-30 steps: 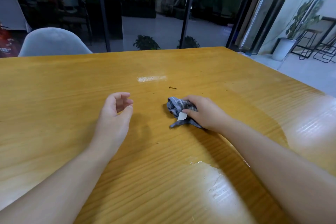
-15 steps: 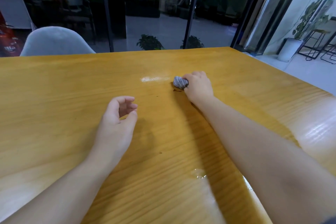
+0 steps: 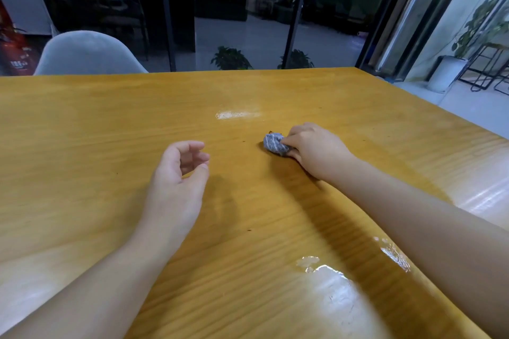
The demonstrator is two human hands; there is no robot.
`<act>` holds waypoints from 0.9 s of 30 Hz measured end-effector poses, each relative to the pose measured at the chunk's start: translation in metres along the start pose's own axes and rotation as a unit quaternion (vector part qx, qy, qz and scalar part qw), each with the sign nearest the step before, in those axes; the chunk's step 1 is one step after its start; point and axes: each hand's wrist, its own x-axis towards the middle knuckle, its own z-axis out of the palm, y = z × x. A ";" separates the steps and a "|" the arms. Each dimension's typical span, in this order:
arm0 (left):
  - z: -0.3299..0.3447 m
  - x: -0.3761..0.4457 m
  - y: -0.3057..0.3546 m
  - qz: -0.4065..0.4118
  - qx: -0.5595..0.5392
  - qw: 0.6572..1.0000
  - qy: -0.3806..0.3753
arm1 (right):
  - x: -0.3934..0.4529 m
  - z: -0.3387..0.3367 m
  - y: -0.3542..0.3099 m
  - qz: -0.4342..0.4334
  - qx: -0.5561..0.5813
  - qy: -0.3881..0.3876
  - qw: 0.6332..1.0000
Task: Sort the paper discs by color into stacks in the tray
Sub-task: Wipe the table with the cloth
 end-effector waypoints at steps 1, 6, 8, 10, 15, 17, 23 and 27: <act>0.000 -0.001 -0.001 0.000 -0.003 1.000 -0.001 | 0.011 0.002 0.001 0.006 -0.007 0.007 1.000; 0.000 0.002 -0.005 0.011 -0.007 1.000 -0.001 | 0.081 0.012 0.009 0.072 0.001 -0.002 0.997; 0.001 0.003 -0.006 0.011 -0.006 1.000 -0.002 | 0.099 0.013 0.009 0.084 -0.004 -0.004 0.996; 0.001 0.003 -0.006 0.014 -0.003 1.000 -0.002 | 0.102 0.013 0.009 0.082 -0.011 -0.007 0.997; 0.001 0.002 -0.005 0.013 0.001 1.000 0.002 | 0.058 0.003 0.007 0.022 0.004 -0.022 1.000; 0.000 0.001 -0.004 0.009 0.006 1.000 0.001 | 0.029 -0.006 0.006 -0.004 0.019 -0.037 0.999; -0.001 0.000 -0.002 0.009 0.000 1.000 -0.004 | -0.017 -0.025 0.001 -0.034 0.047 -0.084 0.995; 0.000 -0.001 -0.002 0.010 -0.003 1.000 -0.004 | 0.005 -0.023 -0.003 -0.009 0.045 -0.083 0.995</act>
